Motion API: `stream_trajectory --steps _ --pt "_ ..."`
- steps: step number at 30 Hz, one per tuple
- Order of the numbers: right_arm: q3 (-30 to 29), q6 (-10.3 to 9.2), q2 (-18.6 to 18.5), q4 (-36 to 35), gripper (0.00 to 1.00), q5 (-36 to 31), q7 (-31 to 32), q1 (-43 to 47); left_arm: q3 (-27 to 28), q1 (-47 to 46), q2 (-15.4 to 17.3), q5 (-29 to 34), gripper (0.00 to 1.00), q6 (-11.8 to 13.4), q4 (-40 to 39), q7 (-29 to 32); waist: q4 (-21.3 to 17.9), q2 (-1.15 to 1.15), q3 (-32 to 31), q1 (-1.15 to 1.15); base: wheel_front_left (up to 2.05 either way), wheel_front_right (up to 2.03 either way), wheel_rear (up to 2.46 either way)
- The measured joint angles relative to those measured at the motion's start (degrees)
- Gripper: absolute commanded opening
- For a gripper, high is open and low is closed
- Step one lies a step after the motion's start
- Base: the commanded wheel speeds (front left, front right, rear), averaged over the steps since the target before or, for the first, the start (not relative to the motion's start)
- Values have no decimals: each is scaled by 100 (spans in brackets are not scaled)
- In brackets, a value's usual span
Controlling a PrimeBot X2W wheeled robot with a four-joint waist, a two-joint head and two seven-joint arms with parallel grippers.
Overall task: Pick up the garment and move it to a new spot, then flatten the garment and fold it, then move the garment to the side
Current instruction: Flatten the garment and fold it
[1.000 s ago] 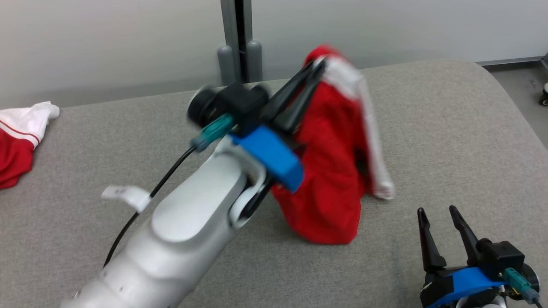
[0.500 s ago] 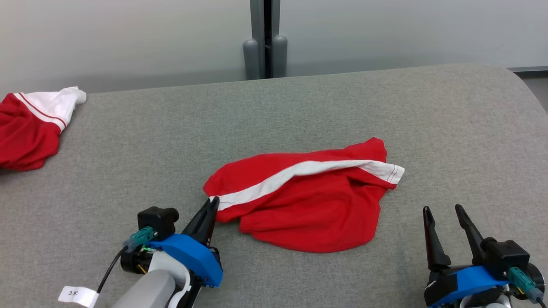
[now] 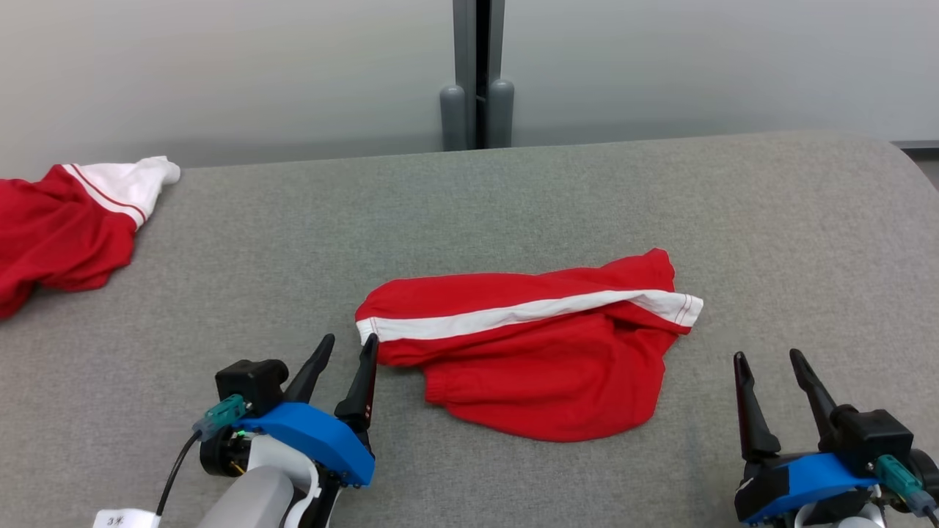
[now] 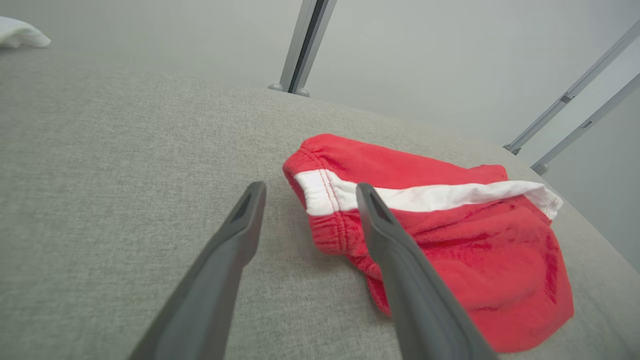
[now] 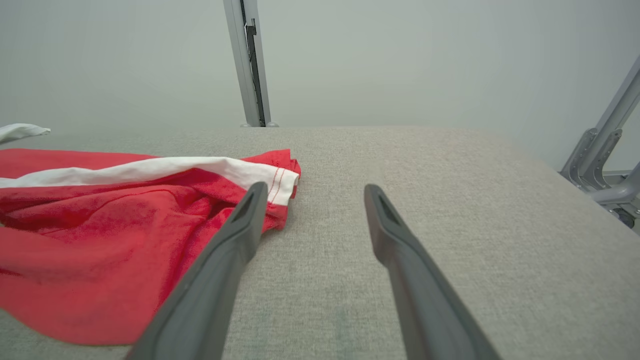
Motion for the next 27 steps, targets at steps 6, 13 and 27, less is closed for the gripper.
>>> stream_trajectory --steps 6,13,27 --pt "-130 -1 0 -29 100 -142 0 -103 669 384 -74 559 100 -12 -465 0 125 0 -187 0 0 0 0" --pt "-191 -1 0 -66 100 -219 0 -99 1355 1109 -354 1432 100 102 -1115 0 248 0 -413 0 0 0 0" --pt "188 -1 1 80 100 8 0 144 2126 1800 -712 2065 100 33 -1347 -1 312 0 -558 0 0 0 0"
